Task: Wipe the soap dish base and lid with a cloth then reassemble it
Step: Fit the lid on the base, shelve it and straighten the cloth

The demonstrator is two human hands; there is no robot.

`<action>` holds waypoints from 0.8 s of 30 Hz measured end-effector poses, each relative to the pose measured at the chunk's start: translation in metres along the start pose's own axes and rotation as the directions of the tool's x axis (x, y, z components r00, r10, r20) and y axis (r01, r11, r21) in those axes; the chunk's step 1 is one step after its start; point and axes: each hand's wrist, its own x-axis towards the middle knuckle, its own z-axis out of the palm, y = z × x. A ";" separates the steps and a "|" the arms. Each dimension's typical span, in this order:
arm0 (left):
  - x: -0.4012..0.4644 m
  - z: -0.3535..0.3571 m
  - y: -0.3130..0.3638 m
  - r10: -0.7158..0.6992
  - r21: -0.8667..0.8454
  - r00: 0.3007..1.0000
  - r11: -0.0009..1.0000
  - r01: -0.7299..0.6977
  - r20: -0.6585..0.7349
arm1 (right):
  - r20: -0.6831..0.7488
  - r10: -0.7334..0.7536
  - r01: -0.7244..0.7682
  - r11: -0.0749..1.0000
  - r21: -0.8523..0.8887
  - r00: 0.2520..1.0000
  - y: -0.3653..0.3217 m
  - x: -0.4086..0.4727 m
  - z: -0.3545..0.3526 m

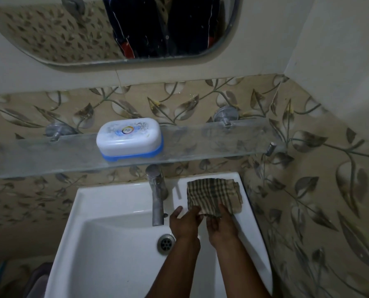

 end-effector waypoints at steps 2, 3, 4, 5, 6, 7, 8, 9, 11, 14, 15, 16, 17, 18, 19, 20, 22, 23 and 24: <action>0.000 -0.006 0.005 -0.063 0.063 0.995 0.996 0.058 0.073 | 0.031 0.004 -0.003 1.000 -0.031 0.999 0.000 -0.003 -0.001; -0.001 -0.008 0.008 -0.084 0.110 0.989 0.991 0.071 0.123 | 0.044 -0.002 0.005 0.998 -0.057 0.999 0.000 -0.005 -0.002; -0.003 -0.009 0.010 -0.098 0.156 0.981 0.985 0.071 0.170 | 0.045 -0.020 0.024 0.995 -0.094 0.999 0.000 -0.007 -0.004; -0.008 -0.010 0.012 -0.103 0.195 0.972 0.979 0.061 0.212 | 0.048 -0.047 0.053 0.989 -0.140 0.998 0.000 -0.010 -0.007; -0.015 -0.011 0.015 -0.100 0.220 0.964 0.974 0.045 0.248 | 0.053 -0.078 0.087 0.979 -0.185 0.996 0.000 -0.013 -0.011; -0.023 -0.012 0.018 -0.086 0.231 0.955 0.973 0.019 0.283 | 0.055 -0.108 0.118 0.968 -0.223 0.993 0.001 -0.018 -0.017; -0.033 -0.013 0.021 -0.063 0.237 0.944 0.971 -0.016 0.323 | 0.056 -0.129 0.139 0.957 -0.255 0.990 0.002 -0.025 -0.021; -0.043 -0.016 0.024 -0.040 0.245 0.930 0.968 -0.055 0.366 | 0.052 -0.146 0.155 0.946 -0.284 0.988 0.002 -0.033 -0.026; -0.063 -0.023 0.031 0.003 0.262 0.901 0.957 -0.128 0.433 | 0.053 -0.245 0.246 0.886 -0.394 0.968 0.002 -0.048 -0.033; -0.090 -0.040 0.045 0.052 0.275 0.882 0.940 -0.202 0.469 | 0.142 -0.566 0.508 0.566 -0.649 0.812 -0.001 -0.075 -0.040; -0.099 -0.046 0.051 0.060 0.272 0.876 0.939 -0.213 0.479 | 0.214 -0.653 0.580 0.417 -0.699 0.727 -0.003 -0.091 -0.041; -0.108 -0.053 0.058 0.067 0.268 0.868 0.937 -0.224 0.491 | 0.319 -0.716 0.659 0.257 -0.707 0.621 -0.006 -0.108 -0.039; -0.117 -0.060 0.066 0.072 0.260 0.857 0.937 -0.233 0.510 | 0.437 -0.743 0.735 0.108 -0.670 0.507 -0.007 -0.126 -0.038; -0.128 -0.066 0.073 0.073 0.254 0.843 0.937 -0.241 0.533 | 0.549 -0.723 0.794 -0.001 -0.608 0.420 -0.007 -0.147 -0.035; -0.138 -0.072 0.081 0.071 0.241 0.828 0.940 -0.242 0.556 | 0.646 -0.671 0.830 -0.081 -0.552 0.364 -0.007 -0.166 -0.031; -0.147 -0.078 0.089 0.070 0.232 0.816 0.942 -0.244 0.574 | 0.727 -0.592 0.855 -0.119 -0.504 0.347 -0.005 -0.184 -0.027; -0.161 -0.088 0.104 0.100 0.201 0.797 0.942 -0.268 0.596 | 0.814 -0.448 0.881 -0.108 -0.461 0.371 0.003 -0.211 -0.018; -0.166 -0.091 0.110 0.130 0.181 0.786 0.938 -0.294 0.604 | 0.842 -0.412 0.895 -0.121 -0.429 0.348 0.006 -0.217 -0.013; -0.170 -0.096 0.117 0.159 0.168 0.772 0.930 -0.326 0.615 | 0.859 -0.406 0.905 -0.145 -0.399 0.313 0.010 -0.225 -0.009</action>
